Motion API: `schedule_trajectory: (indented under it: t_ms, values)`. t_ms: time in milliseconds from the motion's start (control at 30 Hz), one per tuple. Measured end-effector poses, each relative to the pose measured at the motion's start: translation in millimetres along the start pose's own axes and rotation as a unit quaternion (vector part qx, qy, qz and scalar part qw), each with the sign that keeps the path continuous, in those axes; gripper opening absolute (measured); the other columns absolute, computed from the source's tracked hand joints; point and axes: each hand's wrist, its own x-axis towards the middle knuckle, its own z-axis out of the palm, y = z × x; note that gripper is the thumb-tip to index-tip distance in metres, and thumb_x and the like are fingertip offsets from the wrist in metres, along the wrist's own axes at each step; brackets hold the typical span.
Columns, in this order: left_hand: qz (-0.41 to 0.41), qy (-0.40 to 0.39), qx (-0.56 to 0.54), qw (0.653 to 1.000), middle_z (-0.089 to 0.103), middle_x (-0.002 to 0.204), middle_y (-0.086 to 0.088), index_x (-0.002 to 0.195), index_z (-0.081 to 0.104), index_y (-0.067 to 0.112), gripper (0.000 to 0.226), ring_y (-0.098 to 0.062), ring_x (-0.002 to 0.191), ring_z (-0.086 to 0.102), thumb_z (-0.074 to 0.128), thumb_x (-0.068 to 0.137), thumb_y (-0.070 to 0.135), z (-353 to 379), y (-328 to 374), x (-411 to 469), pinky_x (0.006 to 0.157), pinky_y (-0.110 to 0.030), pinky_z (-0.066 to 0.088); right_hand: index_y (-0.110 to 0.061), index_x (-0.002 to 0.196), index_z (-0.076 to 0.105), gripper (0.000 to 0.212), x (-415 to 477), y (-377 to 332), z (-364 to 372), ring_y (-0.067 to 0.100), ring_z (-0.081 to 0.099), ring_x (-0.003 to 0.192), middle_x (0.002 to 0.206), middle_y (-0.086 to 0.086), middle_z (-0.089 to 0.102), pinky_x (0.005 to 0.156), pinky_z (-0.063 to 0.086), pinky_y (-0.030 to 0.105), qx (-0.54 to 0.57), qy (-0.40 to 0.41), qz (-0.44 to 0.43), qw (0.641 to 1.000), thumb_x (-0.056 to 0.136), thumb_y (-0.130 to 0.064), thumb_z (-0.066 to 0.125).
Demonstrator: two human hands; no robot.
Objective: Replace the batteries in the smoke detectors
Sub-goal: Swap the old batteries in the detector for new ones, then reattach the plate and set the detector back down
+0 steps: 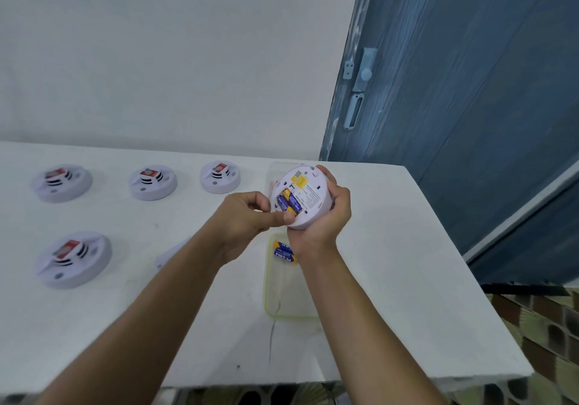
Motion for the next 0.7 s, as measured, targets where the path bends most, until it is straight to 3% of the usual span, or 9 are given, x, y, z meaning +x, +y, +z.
schedule_trajectory:
  t_ms: [67,200,267,433,600,700]
  values:
    - [-0.035,-0.001,-0.016,0.999,0.056,0.059,-0.001,0.057,0.032,0.016,0.052,-0.015,0.069,0.062,0.077,0.07,-0.009,-6,-2,-1,0.054,-0.022,0.04,-0.014,0.106,0.063,0.042,-2,3,3,0.033,0.059,0.094,0.097,0.01,0.066,0.073,0.05,0.037,0.002,-0.015,0.007,1.0,0.072,-0.035,0.05]
    - [-0.065,0.003,-0.057,0.996,0.065,0.094,-0.017,0.058,0.028,0.019,0.057,-0.024,0.097,0.068,0.078,0.069,-0.006,-16,-9,-1,0.054,-0.019,0.045,-0.015,0.106,0.062,0.041,-7,14,4,0.033,0.058,0.095,0.099,0.01,0.065,0.074,0.05,0.037,-0.006,-0.028,0.017,0.999,0.073,-0.035,0.049]
    - [-0.071,0.008,-0.057,0.996,0.068,0.098,-0.018,0.057,0.029,0.019,0.055,-0.02,0.086,0.07,0.076,0.072,-0.007,-20,-11,-4,0.053,-0.018,0.046,-0.015,0.105,0.063,0.04,-9,19,3,0.033,0.06,0.094,0.1,0.01,0.066,0.072,0.052,0.036,-0.01,-0.029,0.024,0.999,0.073,-0.035,0.049]
    - [-0.051,0.024,-0.013,0.998,0.066,0.082,-0.014,0.056,0.031,0.017,0.054,-0.013,0.06,0.061,0.077,0.075,-0.005,-30,-17,-12,0.053,-0.022,0.043,-0.015,0.109,0.061,0.043,-12,29,4,0.032,0.06,0.094,0.102,0.01,0.065,0.073,0.051,0.037,-0.026,-0.019,0.043,0.999,0.072,-0.035,0.051]
    - [-0.016,0.047,0.059,0.997,0.053,0.062,-0.008,0.065,0.045,0.009,0.037,-0.013,0.053,0.05,0.079,0.079,0.015,-49,-24,-19,0.053,-0.021,0.041,-0.014,0.112,0.06,0.047,-10,36,7,0.028,0.06,0.089,0.101,0.008,0.064,0.067,0.05,0.032,-0.028,-0.016,0.061,0.998,0.071,-0.035,0.052]
    - [0.004,0.139,0.193,0.971,0.057,0.062,-0.004,0.072,0.057,0.006,0.032,-0.011,0.052,0.048,0.072,0.086,0.03,-76,-32,-19,0.054,-0.021,0.04,-0.016,0.109,0.064,0.044,-9,40,3,0.027,0.062,0.091,0.099,0.005,0.068,0.073,0.051,0.034,-0.029,-0.003,0.068,0.997,0.071,-0.035,0.053]
